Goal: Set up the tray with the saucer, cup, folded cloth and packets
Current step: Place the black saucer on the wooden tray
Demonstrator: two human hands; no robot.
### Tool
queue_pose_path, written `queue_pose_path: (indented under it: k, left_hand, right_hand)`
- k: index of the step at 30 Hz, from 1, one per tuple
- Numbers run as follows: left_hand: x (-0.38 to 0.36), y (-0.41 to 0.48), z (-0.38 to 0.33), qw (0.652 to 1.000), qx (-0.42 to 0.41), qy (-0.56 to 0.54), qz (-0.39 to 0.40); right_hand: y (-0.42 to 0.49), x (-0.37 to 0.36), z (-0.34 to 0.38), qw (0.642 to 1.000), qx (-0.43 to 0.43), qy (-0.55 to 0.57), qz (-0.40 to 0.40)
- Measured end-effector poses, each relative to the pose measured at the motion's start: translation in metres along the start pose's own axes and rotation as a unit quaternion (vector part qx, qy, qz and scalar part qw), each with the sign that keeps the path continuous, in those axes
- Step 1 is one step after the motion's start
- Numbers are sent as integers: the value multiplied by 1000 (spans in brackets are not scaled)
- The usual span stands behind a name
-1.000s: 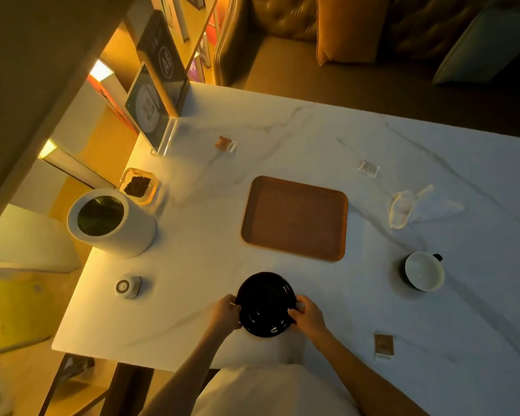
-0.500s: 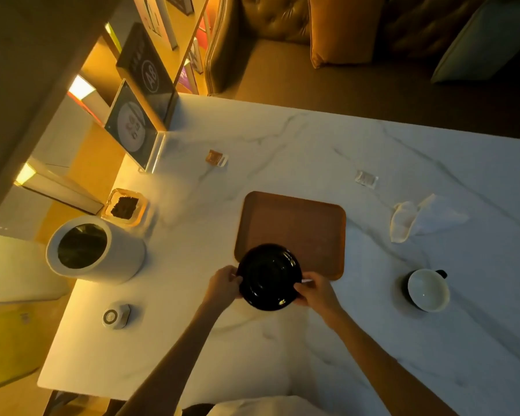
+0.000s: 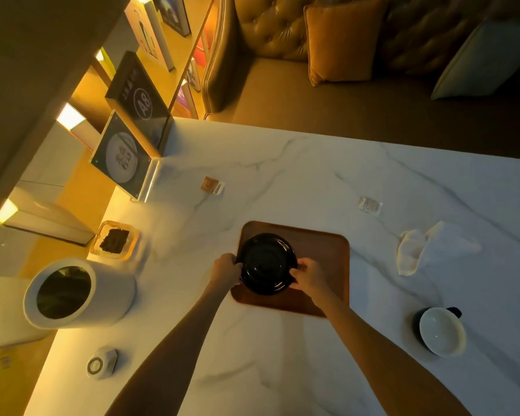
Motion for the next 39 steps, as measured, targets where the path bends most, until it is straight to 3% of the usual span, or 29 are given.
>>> queue_pose_path:
  k: [6, 12, 23, 32, 39]
  left_hand:
    - [-5, 13, 4, 1000, 17, 25, 5]
    - [-4, 16, 4, 995, 18, 92, 23]
    - [-2, 19, -5, 982, -10, 189, 3]
    - [-8, 15, 6, 993, 22, 108, -37]
    - [-7, 18, 7, 993, 25, 110, -34]
  right_hand:
    - [14, -3, -7, 1000, -1, -8, -5]
    - [20, -1, -14, 996, 50, -68, -32]
    - [20, -1, -22, 997, 44, -43, -48]
    - [20, 0, -26, 998, 46, -27, -46]
    - [19, 0, -26, 998, 42, -25, -43]
Point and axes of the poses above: each hand's wrist, its own y-axis towards the middle knuckle, its own x-axis out of the back of the hand, z = x × y, the point moved 3 cm from there along y, towards the middle knuckle, and after that the axes turned 11 degrees about -x, right-handed, at the moved point
